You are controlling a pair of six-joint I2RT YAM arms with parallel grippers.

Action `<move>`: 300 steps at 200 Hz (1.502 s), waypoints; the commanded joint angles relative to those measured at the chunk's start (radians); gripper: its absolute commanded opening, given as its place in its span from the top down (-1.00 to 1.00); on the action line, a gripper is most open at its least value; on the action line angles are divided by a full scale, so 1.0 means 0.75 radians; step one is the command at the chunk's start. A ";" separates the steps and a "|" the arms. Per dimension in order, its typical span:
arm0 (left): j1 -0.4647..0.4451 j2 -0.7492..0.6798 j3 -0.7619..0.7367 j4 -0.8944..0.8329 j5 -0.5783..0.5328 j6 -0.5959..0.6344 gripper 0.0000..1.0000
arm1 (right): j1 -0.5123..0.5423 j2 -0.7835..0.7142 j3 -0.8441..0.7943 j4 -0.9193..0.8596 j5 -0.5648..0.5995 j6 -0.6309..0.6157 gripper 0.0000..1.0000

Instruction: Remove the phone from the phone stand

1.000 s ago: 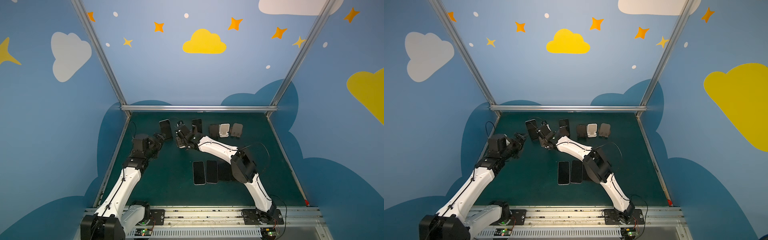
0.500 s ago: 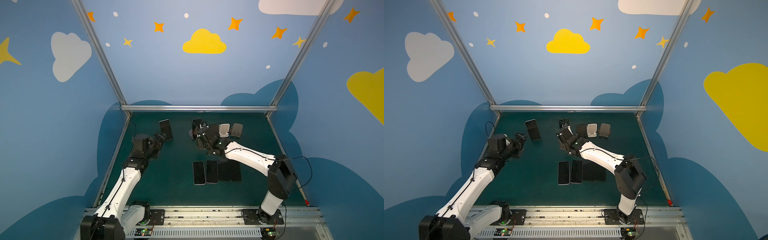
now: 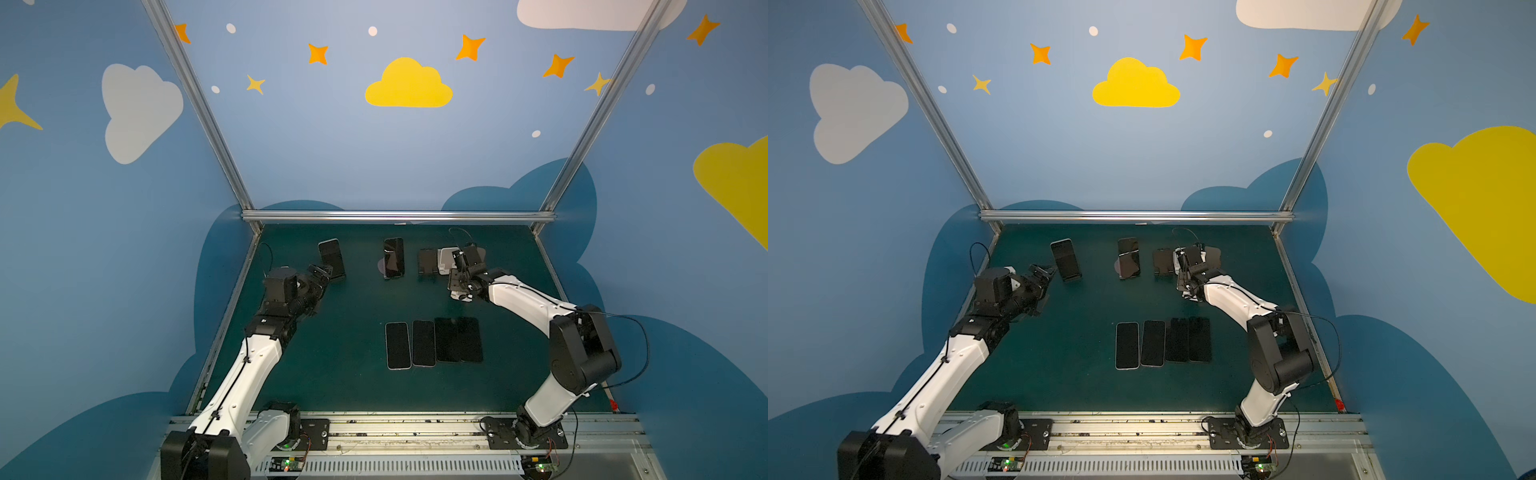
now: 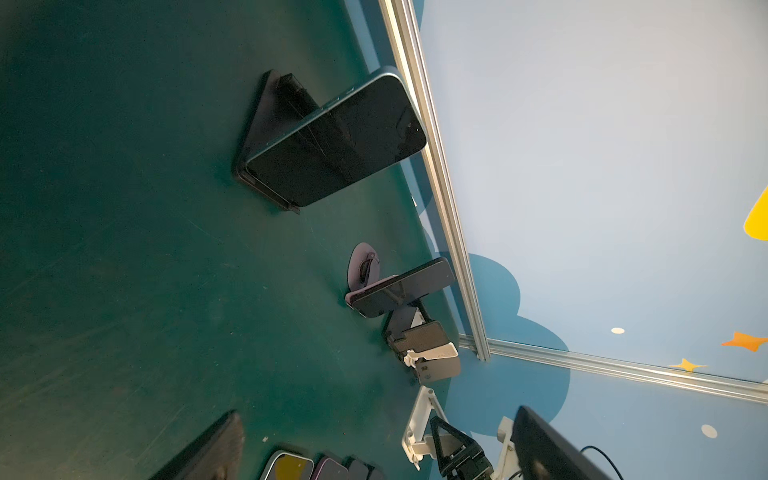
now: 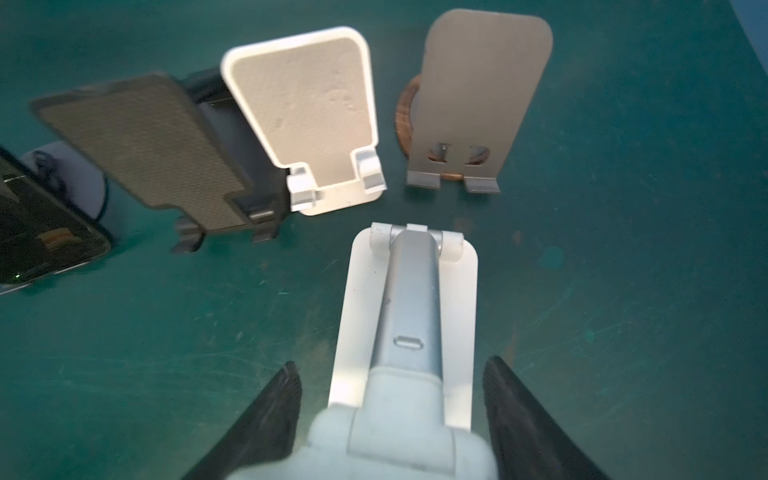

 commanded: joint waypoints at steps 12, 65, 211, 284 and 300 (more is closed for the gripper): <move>0.004 0.004 -0.003 0.022 0.017 -0.002 -1.00 | -0.034 0.065 0.056 -0.113 -0.053 0.008 -0.27; 0.005 0.001 -0.006 0.018 0.012 -0.003 -1.00 | -0.099 0.117 0.094 -0.180 -0.163 -0.020 -0.35; -0.011 -0.038 -0.018 0.028 -0.026 0.021 -1.00 | -0.194 0.241 0.351 -0.413 -0.284 -0.040 -0.19; -0.014 -0.041 -0.027 0.061 -0.024 0.029 -1.00 | -0.176 0.268 0.330 -0.317 -0.189 -0.086 -0.21; -0.014 -0.034 -0.022 0.071 -0.008 0.036 -1.00 | -0.166 0.238 0.285 -0.271 -0.163 -0.094 -0.21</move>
